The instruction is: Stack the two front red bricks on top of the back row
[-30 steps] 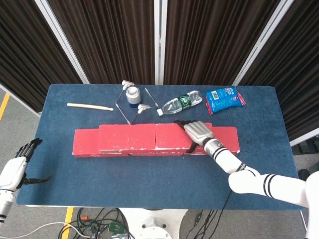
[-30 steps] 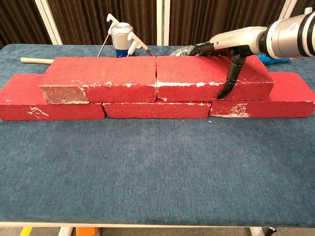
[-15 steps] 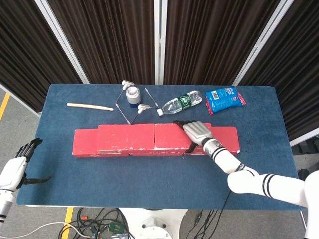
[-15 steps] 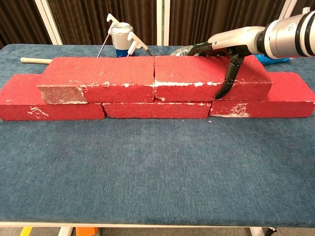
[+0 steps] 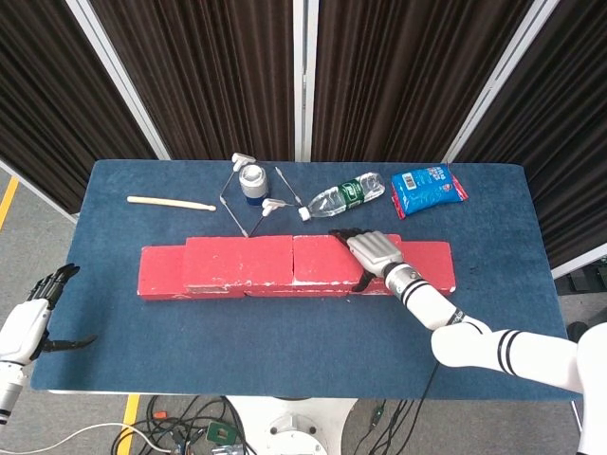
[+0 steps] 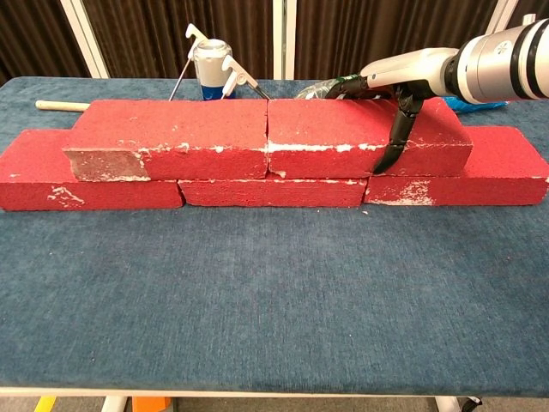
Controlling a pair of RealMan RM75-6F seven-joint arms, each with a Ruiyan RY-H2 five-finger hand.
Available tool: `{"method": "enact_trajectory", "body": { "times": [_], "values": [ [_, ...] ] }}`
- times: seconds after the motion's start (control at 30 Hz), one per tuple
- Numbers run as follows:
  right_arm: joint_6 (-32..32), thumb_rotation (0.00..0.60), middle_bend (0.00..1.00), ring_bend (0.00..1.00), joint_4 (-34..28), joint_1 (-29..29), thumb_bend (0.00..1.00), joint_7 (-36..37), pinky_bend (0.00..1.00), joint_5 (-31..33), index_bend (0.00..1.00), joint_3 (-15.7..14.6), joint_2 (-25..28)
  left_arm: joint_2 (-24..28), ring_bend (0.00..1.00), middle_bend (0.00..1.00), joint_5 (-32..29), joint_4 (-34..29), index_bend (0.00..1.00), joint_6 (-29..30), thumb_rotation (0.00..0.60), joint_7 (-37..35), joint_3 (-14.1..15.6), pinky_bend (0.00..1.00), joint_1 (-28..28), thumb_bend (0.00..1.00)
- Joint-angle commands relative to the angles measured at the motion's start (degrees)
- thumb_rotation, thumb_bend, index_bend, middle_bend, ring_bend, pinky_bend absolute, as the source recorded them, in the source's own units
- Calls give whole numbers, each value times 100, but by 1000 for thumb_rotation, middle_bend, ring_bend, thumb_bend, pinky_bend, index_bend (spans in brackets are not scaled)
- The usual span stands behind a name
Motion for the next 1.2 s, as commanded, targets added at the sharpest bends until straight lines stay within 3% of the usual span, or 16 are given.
{"method": "enact_trajectory", "body": {
  "times": [0.03, 0.3, 0.67, 1.03, 1.2],
  "values": [
    [-48, 600, 22, 10, -11, 5, 0, 42, 134, -8, 0, 18, 27, 7, 0, 0, -8, 1, 9, -1, 600, -20, -3, 0, 2, 10],
    [-26, 600, 0, 0, -51, -26, 0, 146, 3, -107, 0, 69, 68, 20, 0, 0, -9, 4, 9, 6, 600, -39, -6, 0, 7, 9],
    [174, 600, 0, 0, -417, -179, 0, 234, 0, -306, 0, 114, 368, 19, 0, 0, -17, -18, 9, -6, 600, -1, -10, 0, 0, 10],
    [678, 600, 0, 0, -1264, -669, 0, 448, 0, -990, 0, 222, 1185, 14, 0, 0, -45, -132, 9, -39, 600, 167, -14, 0, -21, 9],
    [917, 600, 0, 0, -1209, -860, 0, 305, 0, -1035, 0, 136, 1334, 18, 0, 0, -39, -202, 9, -26, 600, 258, -16, 0, -23, 9]
  ]
}}
